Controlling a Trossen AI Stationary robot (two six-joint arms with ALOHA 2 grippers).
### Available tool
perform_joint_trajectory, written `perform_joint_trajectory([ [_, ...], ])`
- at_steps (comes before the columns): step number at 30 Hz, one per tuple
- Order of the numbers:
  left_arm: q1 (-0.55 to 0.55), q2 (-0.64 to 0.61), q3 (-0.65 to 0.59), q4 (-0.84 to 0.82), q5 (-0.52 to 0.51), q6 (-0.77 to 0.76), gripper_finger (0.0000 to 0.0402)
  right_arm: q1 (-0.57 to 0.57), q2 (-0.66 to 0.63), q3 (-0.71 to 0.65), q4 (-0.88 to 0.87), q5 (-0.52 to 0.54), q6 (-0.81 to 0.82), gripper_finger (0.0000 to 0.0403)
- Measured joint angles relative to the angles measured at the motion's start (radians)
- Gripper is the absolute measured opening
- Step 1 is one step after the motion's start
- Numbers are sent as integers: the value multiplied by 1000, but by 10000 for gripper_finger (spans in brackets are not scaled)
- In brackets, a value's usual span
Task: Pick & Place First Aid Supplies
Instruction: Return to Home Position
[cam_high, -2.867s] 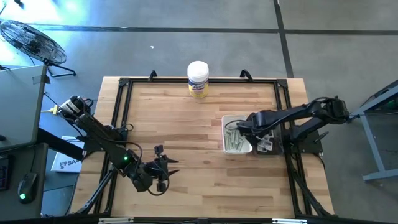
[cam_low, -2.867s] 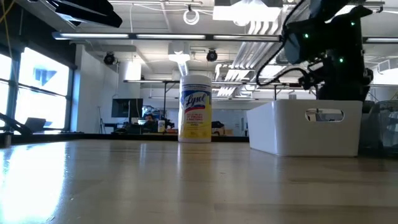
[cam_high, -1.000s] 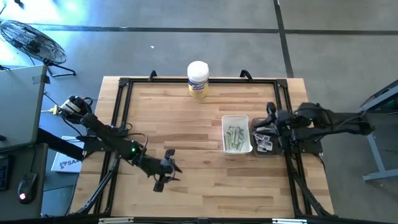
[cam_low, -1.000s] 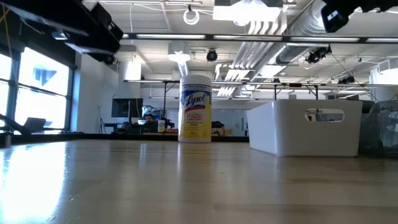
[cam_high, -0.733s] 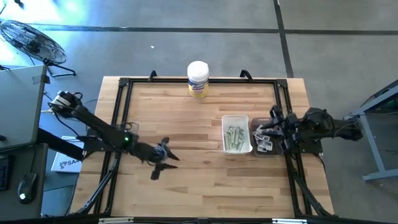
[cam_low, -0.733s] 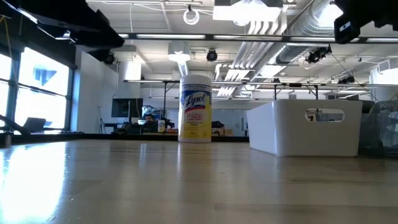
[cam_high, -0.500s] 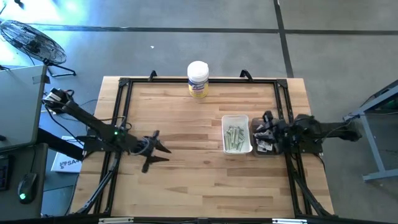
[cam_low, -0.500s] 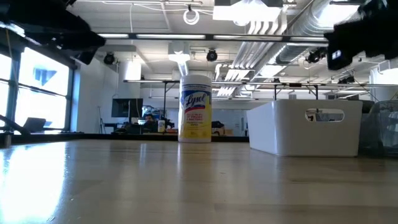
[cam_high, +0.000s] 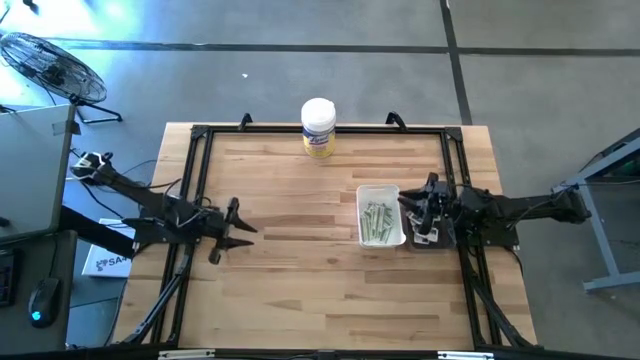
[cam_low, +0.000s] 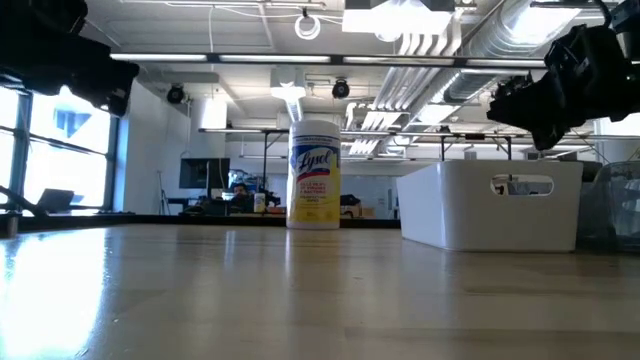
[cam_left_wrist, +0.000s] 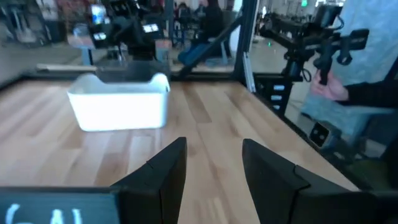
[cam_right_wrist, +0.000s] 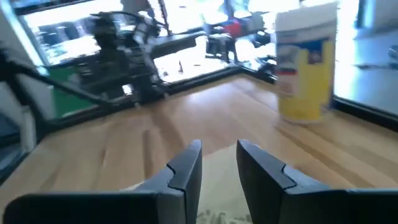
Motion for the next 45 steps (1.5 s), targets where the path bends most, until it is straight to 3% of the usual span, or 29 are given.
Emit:
perform_joint_trajectory([
  [8, 118, -225, -41, -73, 112, 87, 154, 1, -29, 0, 66, -236, -125, 94],
  [12, 188, -308, -41, -109, 204, 125, 154, 0, -33, 0, 62, -241, -146, 94],
  [16, 266, -381, -42, -260, 204, 100, 154, 0, -31, 0, 26, -241, -175, 95],
  [24, 369, -376, -43, -268, 269, 75, 154, 0, -31, 0, 19, -241, -175, 94],
  [30, 395, -369, -44, -245, 488, 71, 154, 0, -31, 0, 20, -239, -175, 94],
  [35, 395, -369, -45, -244, 486, 90, 154, 0, -31, -1, 20, -238, -175, 94],
  [45, 395, -369, -45, -259, 380, 90, 154, 0, -31, -1, 20, -238, -175, 95],
])
